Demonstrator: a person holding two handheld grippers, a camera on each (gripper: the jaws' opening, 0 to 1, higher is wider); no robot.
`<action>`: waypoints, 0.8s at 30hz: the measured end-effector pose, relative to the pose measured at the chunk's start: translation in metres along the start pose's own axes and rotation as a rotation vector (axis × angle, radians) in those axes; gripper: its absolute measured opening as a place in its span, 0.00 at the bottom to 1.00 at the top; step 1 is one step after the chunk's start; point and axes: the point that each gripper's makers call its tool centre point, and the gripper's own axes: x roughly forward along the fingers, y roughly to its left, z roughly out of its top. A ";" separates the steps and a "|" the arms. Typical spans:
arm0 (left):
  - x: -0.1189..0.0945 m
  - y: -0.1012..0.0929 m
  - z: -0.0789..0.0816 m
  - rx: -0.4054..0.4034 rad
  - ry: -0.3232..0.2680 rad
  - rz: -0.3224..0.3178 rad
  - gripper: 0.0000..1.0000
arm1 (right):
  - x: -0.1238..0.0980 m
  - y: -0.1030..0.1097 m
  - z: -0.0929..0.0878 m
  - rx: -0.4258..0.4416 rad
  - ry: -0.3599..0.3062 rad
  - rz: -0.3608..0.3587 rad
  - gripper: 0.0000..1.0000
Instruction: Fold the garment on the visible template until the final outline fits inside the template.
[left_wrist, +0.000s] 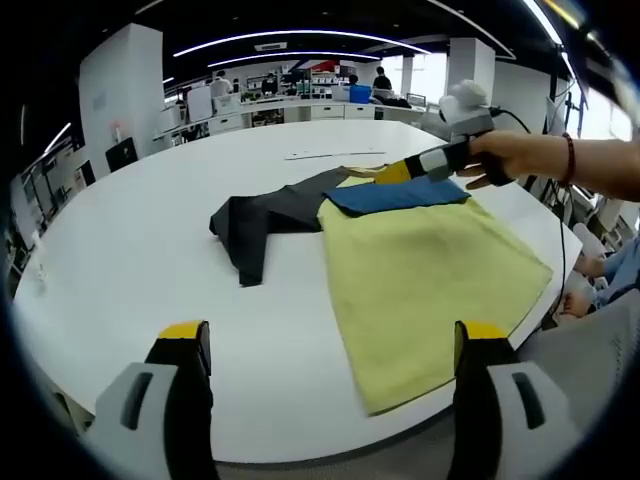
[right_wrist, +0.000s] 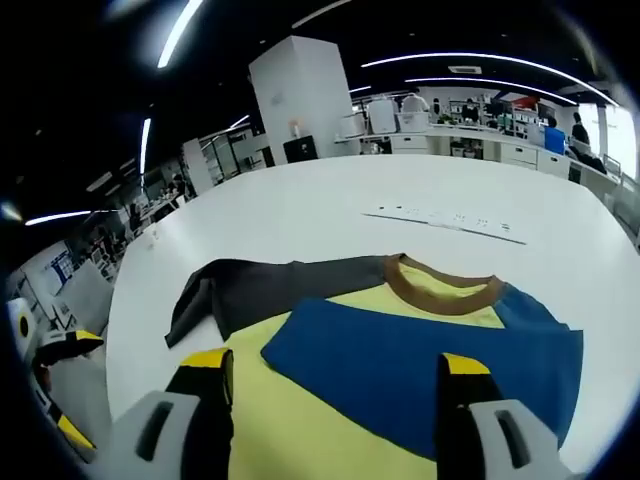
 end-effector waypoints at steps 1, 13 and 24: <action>0.000 0.000 0.000 0.000 0.002 -0.001 0.99 | -0.002 -0.004 0.000 -0.002 -0.003 -0.009 0.84; 0.002 -0.004 0.001 0.007 -0.001 -0.012 0.99 | -0.032 -0.063 -0.017 0.112 0.007 -0.132 0.81; 0.003 -0.006 0.000 0.009 0.005 -0.018 0.99 | -0.056 -0.109 -0.034 0.161 -0.003 -0.289 0.65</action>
